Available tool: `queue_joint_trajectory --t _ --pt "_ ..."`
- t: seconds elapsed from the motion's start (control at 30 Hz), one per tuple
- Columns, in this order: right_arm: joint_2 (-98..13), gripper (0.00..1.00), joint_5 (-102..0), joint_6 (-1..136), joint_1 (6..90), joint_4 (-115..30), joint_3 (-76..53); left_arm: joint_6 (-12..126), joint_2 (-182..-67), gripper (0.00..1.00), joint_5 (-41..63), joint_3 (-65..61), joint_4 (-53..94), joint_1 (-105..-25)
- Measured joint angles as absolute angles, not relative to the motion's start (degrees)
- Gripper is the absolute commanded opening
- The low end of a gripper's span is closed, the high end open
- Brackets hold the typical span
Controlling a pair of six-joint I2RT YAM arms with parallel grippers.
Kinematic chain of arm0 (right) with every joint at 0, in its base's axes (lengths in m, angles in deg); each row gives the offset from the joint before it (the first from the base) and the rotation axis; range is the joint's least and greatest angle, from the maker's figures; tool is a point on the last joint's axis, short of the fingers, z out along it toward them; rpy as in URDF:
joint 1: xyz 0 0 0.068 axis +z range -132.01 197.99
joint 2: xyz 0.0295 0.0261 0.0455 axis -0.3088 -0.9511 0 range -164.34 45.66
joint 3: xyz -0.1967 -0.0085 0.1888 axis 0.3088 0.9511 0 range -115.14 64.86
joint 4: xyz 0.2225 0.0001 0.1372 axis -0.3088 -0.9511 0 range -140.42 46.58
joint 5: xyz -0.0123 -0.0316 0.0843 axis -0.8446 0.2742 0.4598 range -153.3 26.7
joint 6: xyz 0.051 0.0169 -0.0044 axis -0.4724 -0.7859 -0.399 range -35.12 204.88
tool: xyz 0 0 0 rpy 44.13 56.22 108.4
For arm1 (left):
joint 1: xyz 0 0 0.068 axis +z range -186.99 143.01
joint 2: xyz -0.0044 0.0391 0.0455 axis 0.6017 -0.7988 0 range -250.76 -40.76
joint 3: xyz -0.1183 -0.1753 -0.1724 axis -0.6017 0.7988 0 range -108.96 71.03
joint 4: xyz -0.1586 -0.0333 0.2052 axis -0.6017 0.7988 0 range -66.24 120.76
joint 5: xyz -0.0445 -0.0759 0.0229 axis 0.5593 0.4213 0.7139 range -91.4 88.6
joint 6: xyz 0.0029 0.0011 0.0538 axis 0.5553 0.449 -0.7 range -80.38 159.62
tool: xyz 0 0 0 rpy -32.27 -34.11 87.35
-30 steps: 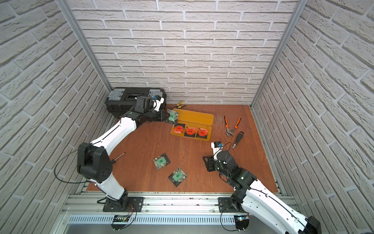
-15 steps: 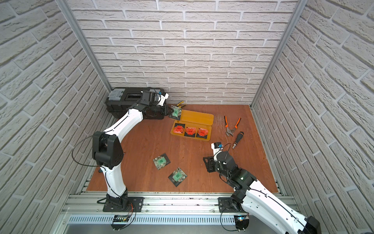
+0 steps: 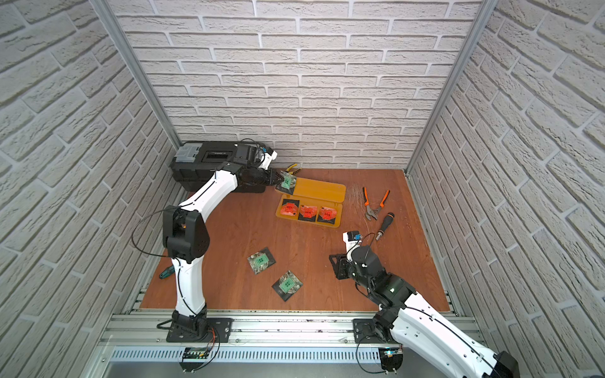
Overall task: Place the tea bags on the shelf by color
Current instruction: Place the tea bag on the shelf.
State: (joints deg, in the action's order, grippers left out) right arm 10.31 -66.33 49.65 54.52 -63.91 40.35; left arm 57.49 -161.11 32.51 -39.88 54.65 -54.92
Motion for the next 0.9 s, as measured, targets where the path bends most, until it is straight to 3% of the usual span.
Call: queue_joint_trajectory --t 0.4,0.9 --pt "10.3 0.34 -66.5 49.5 54.5 -63.9 40.4 57.2 -164.7 0.02 32.6 -43.8 57.6 -54.6" --pt "10.4 0.35 -66.7 49.5 54.5 -63.9 40.5 56.7 -166.1 0.21 32.9 -46.1 59.2 -54.6"
